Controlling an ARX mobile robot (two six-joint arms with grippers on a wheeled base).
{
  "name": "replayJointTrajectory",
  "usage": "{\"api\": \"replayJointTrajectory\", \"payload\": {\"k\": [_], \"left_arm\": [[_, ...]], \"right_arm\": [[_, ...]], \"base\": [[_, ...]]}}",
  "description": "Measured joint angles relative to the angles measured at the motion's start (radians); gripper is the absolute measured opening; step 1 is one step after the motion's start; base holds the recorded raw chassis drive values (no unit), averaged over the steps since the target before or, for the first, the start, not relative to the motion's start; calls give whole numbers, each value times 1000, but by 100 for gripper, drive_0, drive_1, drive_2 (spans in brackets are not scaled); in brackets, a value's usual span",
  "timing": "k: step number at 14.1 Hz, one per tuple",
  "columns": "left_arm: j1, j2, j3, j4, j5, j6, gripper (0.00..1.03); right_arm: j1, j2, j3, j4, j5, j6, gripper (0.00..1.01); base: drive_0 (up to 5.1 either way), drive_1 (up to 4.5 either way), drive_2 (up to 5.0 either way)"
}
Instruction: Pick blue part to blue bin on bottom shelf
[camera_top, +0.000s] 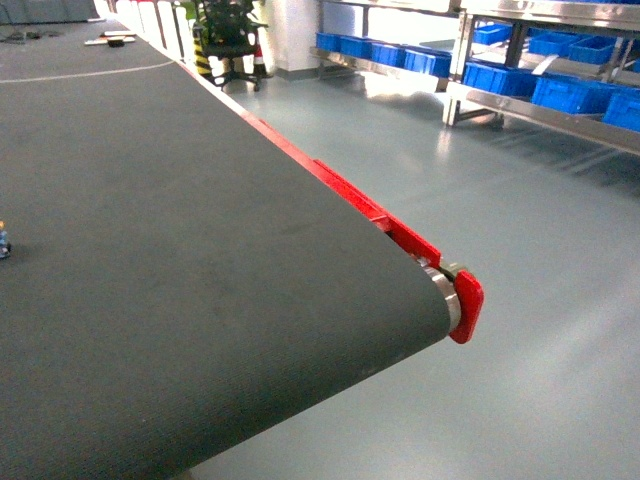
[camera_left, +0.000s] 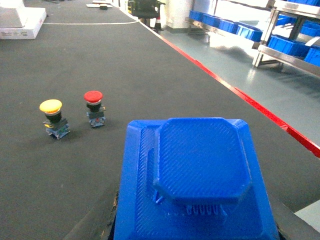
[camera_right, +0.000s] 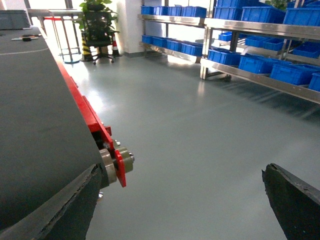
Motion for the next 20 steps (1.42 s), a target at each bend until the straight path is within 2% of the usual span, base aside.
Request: {"api": "replayJointTrajectory", "payload": {"k": [20], "left_arm": [[0,0,0,0,0,0,43]], "right_arm": [[0,0,0,0,0,0,98]], "base": [[-162,-162,-162]]}}
